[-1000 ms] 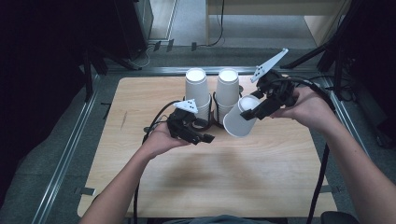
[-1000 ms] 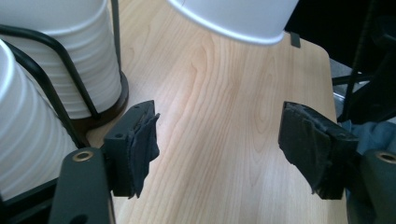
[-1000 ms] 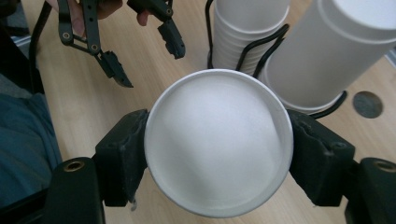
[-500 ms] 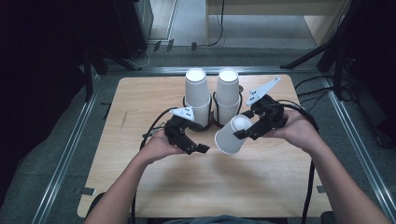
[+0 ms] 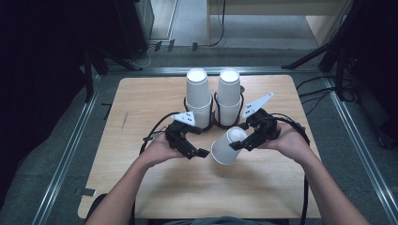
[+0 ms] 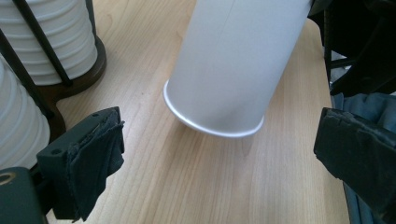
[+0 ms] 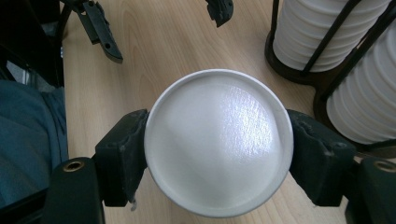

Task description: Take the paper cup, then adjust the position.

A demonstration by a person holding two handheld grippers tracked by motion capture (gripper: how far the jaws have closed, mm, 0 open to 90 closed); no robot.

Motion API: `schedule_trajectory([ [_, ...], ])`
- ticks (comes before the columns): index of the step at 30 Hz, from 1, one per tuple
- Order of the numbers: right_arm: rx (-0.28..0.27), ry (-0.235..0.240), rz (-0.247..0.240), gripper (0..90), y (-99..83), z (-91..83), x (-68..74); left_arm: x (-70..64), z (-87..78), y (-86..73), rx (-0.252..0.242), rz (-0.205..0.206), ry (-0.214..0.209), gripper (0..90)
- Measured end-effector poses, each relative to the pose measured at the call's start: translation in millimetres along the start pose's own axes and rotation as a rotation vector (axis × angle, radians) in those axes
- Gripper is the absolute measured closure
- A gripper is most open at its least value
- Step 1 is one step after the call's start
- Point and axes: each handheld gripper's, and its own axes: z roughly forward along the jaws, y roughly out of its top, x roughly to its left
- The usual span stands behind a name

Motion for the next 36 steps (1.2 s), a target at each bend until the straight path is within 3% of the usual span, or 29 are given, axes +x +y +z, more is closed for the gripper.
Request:
schedule_trajectory([
  [4,-0.051,0.031,-0.008,27.1,-6.3,8.9,-0.9,0.8,-0.3,-2.1,0.008,0.004,0.008,1.8],
  [10,-0.071,0.032,0.033,27.1,-13.6,23.0,-4.1,2.1,1.5,-4.7,0.023,0.008,-0.003,0.0],
  [15,-0.112,0.053,0.053,27.2,-15.2,24.5,-6.4,1.7,7.0,-5.5,0.035,0.013,-0.002,0.0],
  [36,-0.197,0.128,0.041,27.3,3.5,22.5,4.1,-1.5,30.6,-4.9,0.05,0.067,-0.035,0.0],
])
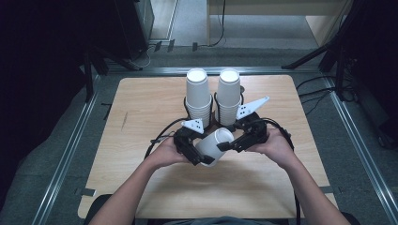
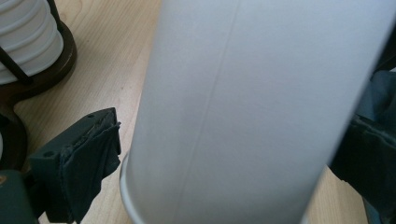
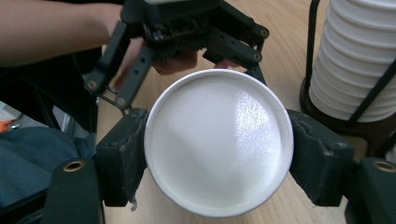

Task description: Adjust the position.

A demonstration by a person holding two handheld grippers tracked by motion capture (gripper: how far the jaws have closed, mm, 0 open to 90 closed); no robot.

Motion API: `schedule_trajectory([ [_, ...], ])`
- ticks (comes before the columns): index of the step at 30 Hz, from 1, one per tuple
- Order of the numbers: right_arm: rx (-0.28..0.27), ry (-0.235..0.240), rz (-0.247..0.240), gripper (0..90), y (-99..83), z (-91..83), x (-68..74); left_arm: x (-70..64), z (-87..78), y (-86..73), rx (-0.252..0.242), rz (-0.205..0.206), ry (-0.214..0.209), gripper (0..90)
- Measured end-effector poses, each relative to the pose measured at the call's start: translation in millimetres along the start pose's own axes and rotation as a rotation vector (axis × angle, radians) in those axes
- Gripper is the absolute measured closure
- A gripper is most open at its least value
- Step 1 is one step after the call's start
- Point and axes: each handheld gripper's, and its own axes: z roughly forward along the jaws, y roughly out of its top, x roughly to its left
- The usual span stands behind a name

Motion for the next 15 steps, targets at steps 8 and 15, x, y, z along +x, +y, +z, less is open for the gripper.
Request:
schedule_trajectory([
  [8,-0.037,0.024,0.023,27.2,0.8,-3.8,-1.4,-4.6,-5.7,-0.7,-0.024,0.064,0.004,11.1],
  [15,-0.026,0.052,0.032,25.8,0.1,-3.0,-4.2,-4.6,-10.1,1.3,0.01,0.063,-0.003,14.4],
])
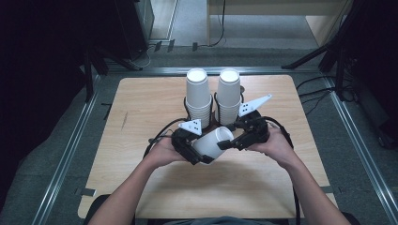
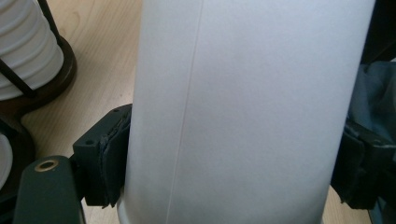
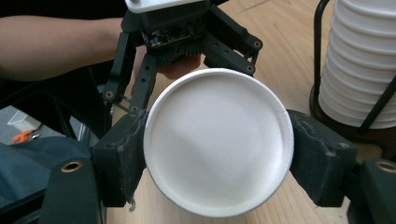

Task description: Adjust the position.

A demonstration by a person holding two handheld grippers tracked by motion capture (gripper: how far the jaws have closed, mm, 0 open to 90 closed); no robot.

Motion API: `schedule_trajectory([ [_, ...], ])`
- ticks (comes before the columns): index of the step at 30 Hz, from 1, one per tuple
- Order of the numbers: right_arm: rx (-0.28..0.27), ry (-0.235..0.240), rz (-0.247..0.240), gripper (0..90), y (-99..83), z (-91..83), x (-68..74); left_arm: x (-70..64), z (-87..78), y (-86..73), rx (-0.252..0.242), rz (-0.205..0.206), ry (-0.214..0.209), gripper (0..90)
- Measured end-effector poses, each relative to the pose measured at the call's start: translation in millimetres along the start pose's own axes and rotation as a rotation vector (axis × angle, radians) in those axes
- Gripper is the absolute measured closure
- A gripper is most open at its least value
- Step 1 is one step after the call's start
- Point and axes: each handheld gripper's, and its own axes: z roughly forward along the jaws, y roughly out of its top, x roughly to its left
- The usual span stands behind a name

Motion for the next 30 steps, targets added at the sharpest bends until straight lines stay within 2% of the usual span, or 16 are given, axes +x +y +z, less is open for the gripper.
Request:
schedule_trajectory([
  [4,0.013,-0.003,-0.009,25.5,-0.8,0.4,-1.1,1.9,-3.6,-0.5,0.016,-0.018,-0.01,14.5],
  [9,0.058,-0.029,-0.066,25.0,-4.4,-1.1,-1.1,3.1,-10.1,-2.2,0.023,-0.04,-0.006,14.4],
  [13,0.11,-0.067,-0.103,25.0,-8.5,1.7,-0.7,3.0,-16.6,-0.3,0.04,-0.035,0.006,14.4],
  [15,0.139,-0.083,-0.114,25.0,-10.3,4.5,-0.3,3.6,-18.2,0.8,0.047,-0.046,0.005,14.4],
  [17,0.151,-0.084,-0.133,25.0,-12.1,6.7,-0.4,3.5,-19.6,2.2,0.071,-0.036,0.018,14.4],
  [26,0.189,-0.105,-0.13,25.0,-19.6,10.3,-2.6,10.5,-21.8,6.7,0.163,-0.028,0.022,14.3],
  [30,0.195,-0.113,-0.144,24.9,-20.4,13.1,-2.8,11.8,-22.2,12.2,0.184,-0.016,0.014,14.3],
])
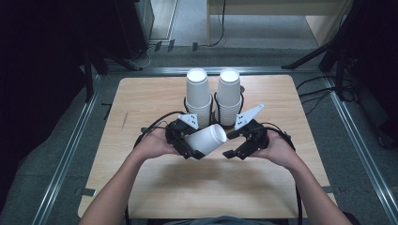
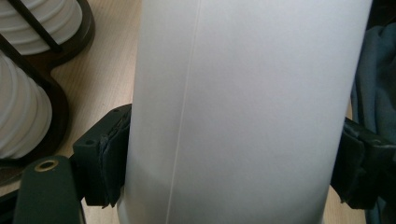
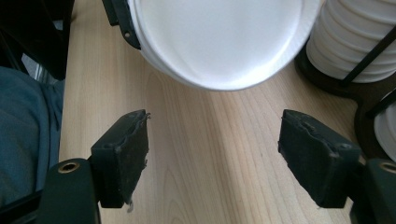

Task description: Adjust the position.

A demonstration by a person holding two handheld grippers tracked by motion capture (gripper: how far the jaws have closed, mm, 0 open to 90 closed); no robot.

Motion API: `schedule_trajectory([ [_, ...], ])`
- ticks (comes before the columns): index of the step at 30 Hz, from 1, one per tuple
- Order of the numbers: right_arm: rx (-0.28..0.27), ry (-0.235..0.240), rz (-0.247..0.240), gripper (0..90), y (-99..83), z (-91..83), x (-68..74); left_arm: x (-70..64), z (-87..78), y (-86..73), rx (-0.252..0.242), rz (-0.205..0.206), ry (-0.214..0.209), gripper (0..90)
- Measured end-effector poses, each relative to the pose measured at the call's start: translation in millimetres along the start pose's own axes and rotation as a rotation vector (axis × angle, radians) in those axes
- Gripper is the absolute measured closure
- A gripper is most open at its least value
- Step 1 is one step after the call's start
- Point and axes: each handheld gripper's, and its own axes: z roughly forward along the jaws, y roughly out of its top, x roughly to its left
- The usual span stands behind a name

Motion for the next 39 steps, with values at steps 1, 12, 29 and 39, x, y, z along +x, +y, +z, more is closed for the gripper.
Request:
schedule_trajectory([
  [1,-0.001,-0.001,0.0,25.0,0.1,0.1,0.3,0.2,-0.1,1.6,0.011,0.005,-0.002,14.3],
  [12,-0.011,-0.009,-0.005,24.4,-0.4,-0.7,-0.7,3.2,5.3,12.7,0.129,0.05,0.009,14.3],
  [29,0.043,-0.008,-0.014,22.5,5.4,11.0,-0.7,4.8,26.5,18.1,0.249,0.086,0.001,14.3],
  [39,0.12,-0.004,-0.037,19.7,15.7,24.9,0.3,3.9,36.3,18.8,0.294,0.104,0.003,14.3],
])
